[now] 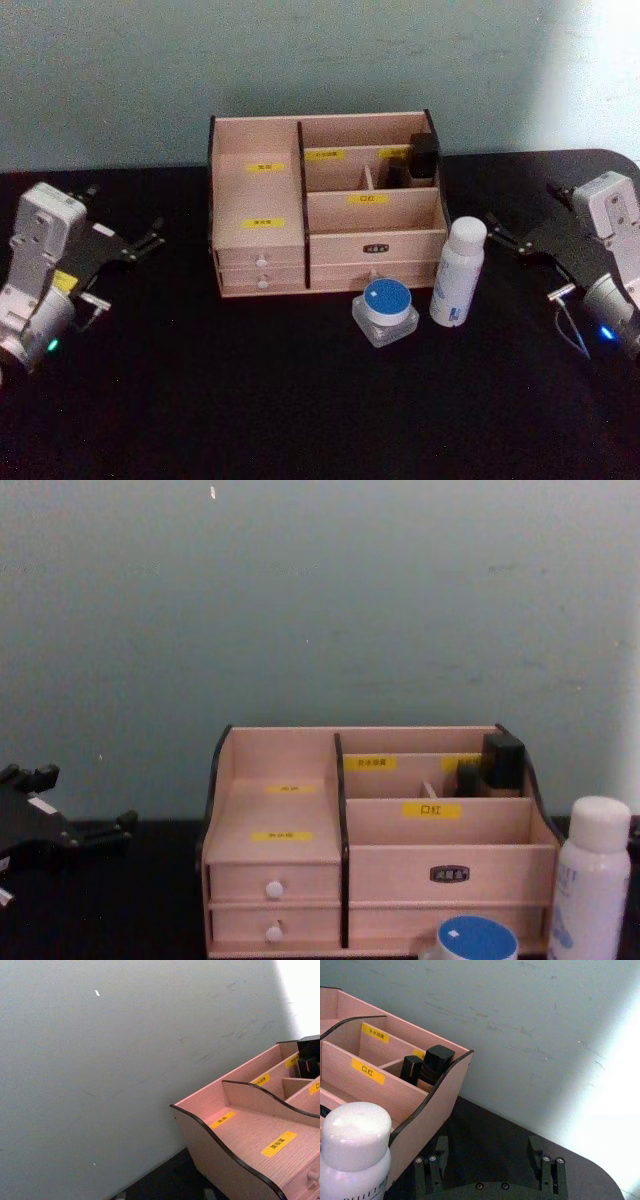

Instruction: Pick up the facial cleanser and watermelon frost from the table and place them into the tiered storage box.

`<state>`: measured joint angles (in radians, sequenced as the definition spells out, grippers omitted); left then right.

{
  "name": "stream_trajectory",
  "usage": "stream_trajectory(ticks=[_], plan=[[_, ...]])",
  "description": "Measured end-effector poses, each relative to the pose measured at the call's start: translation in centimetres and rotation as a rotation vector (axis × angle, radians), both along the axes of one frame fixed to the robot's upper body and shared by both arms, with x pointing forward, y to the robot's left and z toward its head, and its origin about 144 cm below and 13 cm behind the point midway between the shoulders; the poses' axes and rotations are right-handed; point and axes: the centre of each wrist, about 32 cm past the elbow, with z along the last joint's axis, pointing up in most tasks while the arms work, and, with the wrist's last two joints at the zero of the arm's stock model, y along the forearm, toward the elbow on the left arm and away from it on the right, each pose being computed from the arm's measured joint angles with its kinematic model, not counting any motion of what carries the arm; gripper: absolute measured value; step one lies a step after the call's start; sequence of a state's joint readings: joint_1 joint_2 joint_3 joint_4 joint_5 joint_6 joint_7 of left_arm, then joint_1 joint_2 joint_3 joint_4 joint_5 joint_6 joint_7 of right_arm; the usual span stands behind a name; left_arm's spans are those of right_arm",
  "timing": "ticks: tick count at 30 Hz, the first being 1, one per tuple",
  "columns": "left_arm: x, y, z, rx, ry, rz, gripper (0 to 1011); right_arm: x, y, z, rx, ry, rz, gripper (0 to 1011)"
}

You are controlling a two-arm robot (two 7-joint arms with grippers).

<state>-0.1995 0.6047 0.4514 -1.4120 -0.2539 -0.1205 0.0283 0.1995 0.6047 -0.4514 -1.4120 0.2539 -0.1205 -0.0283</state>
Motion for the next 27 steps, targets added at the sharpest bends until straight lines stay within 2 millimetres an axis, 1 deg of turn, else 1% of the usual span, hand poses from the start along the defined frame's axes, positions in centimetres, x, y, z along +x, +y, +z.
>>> stream_trajectory(ticks=[27], plan=[[0.00,0.00,0.00,0.000,0.000,0.000,1001,0.00,0.00,0.00,0.000,0.000,0.000,1000]])
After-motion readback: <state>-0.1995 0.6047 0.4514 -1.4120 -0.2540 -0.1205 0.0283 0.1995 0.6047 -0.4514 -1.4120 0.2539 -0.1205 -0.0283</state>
